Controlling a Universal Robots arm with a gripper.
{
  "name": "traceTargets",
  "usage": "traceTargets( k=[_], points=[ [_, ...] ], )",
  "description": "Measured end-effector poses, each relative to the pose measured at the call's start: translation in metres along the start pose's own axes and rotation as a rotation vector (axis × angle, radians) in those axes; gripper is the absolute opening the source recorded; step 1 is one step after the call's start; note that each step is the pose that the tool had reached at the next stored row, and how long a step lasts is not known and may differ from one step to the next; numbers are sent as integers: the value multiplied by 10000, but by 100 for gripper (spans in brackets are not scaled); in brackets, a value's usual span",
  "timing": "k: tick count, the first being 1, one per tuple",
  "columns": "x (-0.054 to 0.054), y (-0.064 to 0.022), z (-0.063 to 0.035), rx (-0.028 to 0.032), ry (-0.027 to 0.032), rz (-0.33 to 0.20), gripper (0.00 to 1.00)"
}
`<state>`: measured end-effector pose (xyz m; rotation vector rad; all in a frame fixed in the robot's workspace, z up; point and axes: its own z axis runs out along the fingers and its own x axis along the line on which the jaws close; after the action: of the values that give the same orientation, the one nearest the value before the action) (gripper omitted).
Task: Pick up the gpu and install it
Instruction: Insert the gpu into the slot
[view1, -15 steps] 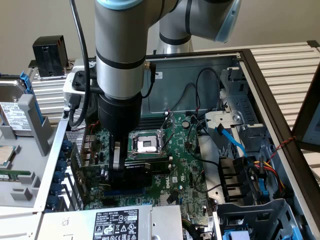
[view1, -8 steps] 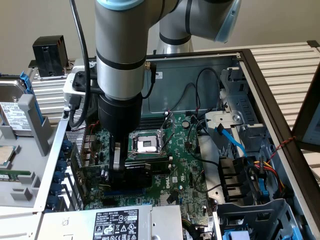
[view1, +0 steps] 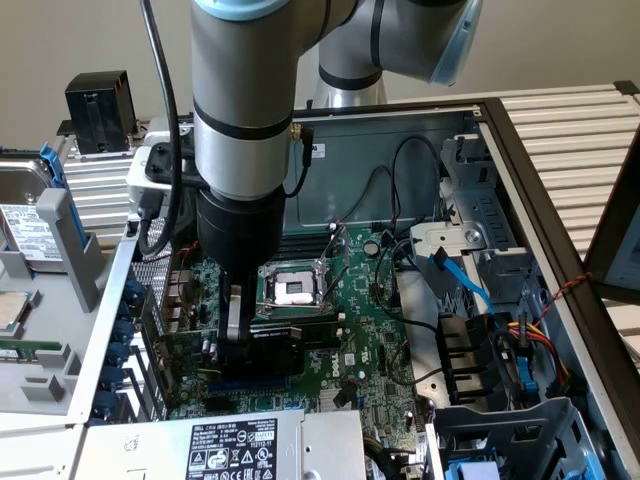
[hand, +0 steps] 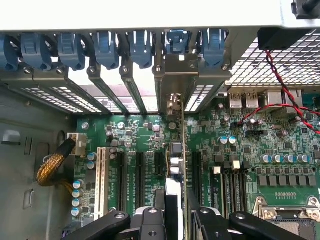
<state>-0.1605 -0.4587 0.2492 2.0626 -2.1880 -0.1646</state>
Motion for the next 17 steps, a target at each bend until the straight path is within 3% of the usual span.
traceTargets(
  k=[17],
  points=[
    [-17,-9,-1,-1,1,-3,27]
  ],
)
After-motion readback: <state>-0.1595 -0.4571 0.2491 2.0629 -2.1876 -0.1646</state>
